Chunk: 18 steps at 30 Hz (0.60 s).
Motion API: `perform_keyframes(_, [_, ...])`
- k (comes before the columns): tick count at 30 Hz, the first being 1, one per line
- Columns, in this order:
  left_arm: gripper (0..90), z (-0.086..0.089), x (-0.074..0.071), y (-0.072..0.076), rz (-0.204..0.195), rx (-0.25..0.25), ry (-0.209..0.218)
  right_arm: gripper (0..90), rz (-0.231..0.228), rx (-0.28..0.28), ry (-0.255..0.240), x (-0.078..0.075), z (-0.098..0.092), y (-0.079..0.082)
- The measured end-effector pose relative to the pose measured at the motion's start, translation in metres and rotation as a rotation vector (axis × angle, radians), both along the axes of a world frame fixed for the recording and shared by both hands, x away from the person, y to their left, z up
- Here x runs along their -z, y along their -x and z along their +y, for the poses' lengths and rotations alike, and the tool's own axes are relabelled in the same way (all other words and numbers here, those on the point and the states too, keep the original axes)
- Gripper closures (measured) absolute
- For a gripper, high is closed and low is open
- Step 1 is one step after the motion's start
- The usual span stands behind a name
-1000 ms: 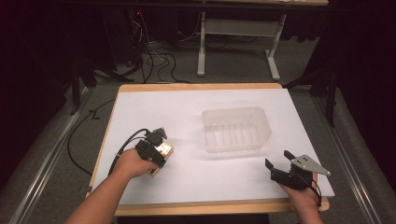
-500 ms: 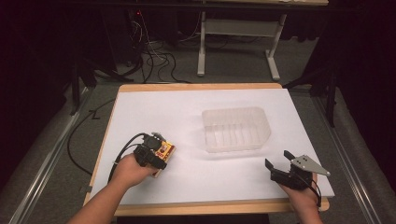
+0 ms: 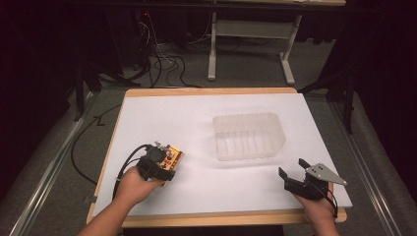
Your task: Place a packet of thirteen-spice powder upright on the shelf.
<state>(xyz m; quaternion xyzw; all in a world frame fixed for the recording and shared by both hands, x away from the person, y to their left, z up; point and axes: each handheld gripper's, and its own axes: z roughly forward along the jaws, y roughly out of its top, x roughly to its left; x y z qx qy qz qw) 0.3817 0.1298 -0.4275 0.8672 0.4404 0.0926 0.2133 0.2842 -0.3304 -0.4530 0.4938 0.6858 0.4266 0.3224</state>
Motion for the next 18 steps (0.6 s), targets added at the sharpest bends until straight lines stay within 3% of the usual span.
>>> perform_keyframes(4, [32.0, 0.004, -0.001, 0.003, -0.043, -0.013, 0.036, 19.5, 0.002, 0.001, 0.000, 0.000, 0.000, 0.000])
perform_keyframes(7, [32.1, 0.007, -0.001, 0.005, -0.067, -0.011, 0.089, 19.5, 0.002, 0.004, 0.002, 0.000, 0.000, 0.000])
perform_keyframes(18, [32.1, 0.019, 0.002, 0.019, -0.171, -0.097, 0.227, 19.4, -0.004, 0.002, 0.007, 0.000, 0.001, 0.000])
